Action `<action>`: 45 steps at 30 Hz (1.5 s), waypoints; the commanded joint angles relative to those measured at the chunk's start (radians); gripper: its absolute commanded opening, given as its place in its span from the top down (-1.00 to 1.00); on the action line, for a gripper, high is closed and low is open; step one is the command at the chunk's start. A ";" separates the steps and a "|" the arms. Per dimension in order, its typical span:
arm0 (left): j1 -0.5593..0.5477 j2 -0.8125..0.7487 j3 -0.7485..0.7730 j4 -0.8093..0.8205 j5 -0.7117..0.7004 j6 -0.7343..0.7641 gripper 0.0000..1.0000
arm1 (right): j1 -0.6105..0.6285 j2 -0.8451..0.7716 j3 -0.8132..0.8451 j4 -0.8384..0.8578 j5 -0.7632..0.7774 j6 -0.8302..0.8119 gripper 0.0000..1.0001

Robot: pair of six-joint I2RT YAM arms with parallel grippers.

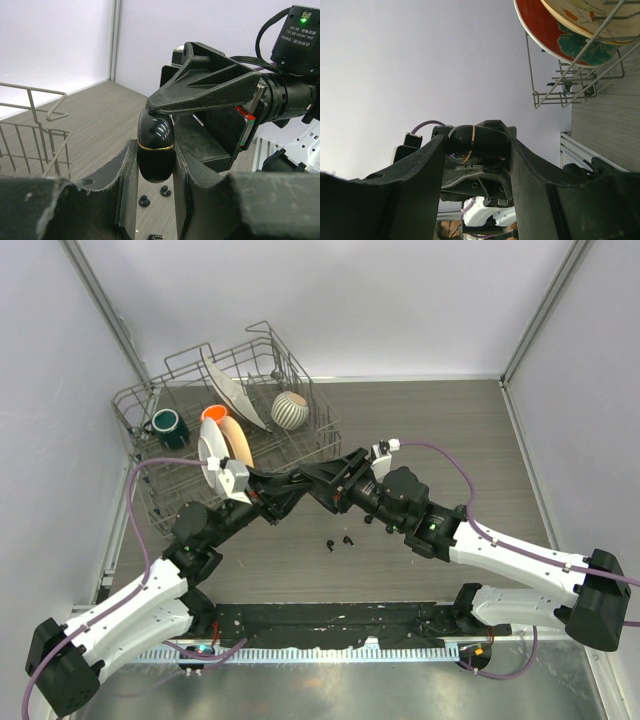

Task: Insert the wireless bluetooth earbuds into the charging case
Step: Adjust the charging case.

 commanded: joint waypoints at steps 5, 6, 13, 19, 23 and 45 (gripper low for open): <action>-0.005 0.001 0.043 0.030 0.034 -0.001 0.36 | 0.003 -0.020 0.038 -0.026 0.027 -0.032 0.99; -0.005 -0.002 0.041 0.028 0.035 0.002 0.36 | 0.005 -0.022 0.036 -0.025 0.027 -0.029 0.99; -0.004 0.000 0.040 0.025 0.040 0.001 0.36 | 0.005 -0.014 0.029 0.008 0.013 -0.009 0.99; -0.005 0.001 0.041 0.024 0.047 -0.001 0.17 | 0.003 -0.014 0.027 0.009 0.015 -0.006 0.98; -0.005 0.003 0.040 0.025 0.049 0.001 0.24 | 0.003 -0.014 0.027 0.008 0.018 -0.005 0.99; -0.005 0.010 0.032 0.042 0.064 0.013 0.44 | 0.003 -0.014 0.023 -0.015 0.024 0.006 0.99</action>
